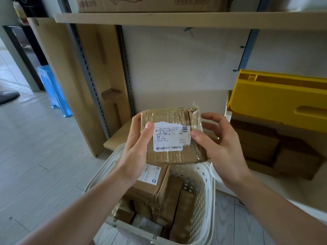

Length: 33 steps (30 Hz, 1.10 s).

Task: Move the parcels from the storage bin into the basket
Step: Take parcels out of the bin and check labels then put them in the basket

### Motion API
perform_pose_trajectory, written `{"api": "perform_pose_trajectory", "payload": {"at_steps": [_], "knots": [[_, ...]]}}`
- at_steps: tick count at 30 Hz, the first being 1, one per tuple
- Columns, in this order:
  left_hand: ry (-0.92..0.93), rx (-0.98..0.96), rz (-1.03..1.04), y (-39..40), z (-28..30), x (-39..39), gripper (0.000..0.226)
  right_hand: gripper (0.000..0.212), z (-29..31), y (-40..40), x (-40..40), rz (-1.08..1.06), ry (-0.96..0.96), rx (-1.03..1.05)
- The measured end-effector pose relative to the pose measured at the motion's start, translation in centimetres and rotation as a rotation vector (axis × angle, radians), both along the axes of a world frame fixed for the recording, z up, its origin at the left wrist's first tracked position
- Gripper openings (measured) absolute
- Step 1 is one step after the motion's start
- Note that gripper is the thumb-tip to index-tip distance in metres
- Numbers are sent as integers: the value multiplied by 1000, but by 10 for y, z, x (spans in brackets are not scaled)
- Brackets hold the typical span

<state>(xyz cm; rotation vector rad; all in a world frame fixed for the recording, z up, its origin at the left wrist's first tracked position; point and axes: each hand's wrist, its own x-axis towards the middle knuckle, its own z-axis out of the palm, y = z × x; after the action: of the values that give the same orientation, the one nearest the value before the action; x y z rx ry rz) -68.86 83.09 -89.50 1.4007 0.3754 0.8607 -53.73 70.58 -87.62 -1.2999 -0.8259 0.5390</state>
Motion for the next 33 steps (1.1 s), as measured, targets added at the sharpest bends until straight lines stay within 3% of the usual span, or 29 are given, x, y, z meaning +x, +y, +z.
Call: {"api": "perform_pose_trajectory", "payload": {"at_steps": [8,13,33], "knots": [[-15,-12,20,-7,4,-2,36,59,0,3,-3,102,87,15],[-3,59,57,-9,7,-2,40,51,-1,4,-4,105,79,34],[-135,214,102,-7,20,-23,25,50,7,6,-25,137,45,137]]}}
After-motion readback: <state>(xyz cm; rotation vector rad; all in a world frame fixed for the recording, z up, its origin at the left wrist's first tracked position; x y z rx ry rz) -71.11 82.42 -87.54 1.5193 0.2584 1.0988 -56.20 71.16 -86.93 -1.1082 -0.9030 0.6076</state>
